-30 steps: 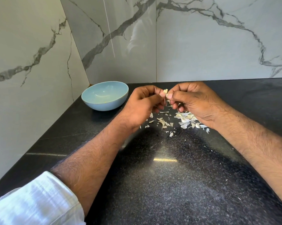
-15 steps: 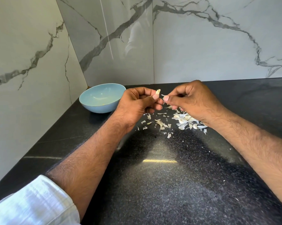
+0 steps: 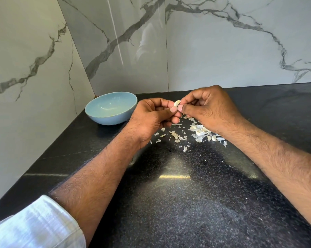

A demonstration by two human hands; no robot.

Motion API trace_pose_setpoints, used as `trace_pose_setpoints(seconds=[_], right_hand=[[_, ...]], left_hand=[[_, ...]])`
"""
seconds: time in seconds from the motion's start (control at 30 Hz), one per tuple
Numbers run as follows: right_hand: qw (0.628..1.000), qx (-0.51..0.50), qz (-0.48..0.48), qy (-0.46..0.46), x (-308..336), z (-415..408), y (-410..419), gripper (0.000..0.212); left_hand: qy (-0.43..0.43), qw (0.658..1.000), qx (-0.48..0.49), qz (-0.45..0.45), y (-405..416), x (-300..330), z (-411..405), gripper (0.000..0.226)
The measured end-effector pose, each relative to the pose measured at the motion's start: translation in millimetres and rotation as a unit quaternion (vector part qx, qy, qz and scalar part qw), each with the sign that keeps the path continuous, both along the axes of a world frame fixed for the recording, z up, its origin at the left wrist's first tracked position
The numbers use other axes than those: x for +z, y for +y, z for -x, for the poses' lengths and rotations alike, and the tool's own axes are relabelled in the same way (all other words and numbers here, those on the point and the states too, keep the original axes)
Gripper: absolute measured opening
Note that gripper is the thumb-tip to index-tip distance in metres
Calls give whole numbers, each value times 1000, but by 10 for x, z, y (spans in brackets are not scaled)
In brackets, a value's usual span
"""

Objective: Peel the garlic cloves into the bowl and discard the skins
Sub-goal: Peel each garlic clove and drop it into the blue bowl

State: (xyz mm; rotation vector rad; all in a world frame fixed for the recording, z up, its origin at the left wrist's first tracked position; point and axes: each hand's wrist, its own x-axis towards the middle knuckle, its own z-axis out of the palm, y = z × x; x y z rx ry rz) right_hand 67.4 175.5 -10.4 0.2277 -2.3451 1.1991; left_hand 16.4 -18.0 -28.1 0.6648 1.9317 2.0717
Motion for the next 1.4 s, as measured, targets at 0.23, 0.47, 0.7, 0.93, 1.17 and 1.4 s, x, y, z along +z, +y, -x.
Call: trace_pose_setpoints(seconds=[0.23,0.47,0.7,0.93,1.17,1.4], right_hand=[[1000,-3,28,-9,-30,20,-24,3],[999,-9,34,-6,-22,7,-10,8],[999,-26,30,4,-41,-1,-13,5],[997,-6,76,-33,-34,15,-11,8],[996,-16,84,-29,3,13,14,9],[1000,-7,15,-18,9,-37,-24,8]], left_hand=[[133,987,61,63,42,-25,-43,8],[240,958,101,124,77,-62,-64,5],[264,948,113,137,114,-107,-72,7],[149,984,79,59,143,-82,-88,4],[48,998,33,0,101,-46,-90,10],[44,998,33,13,111,-59,-79,12]])
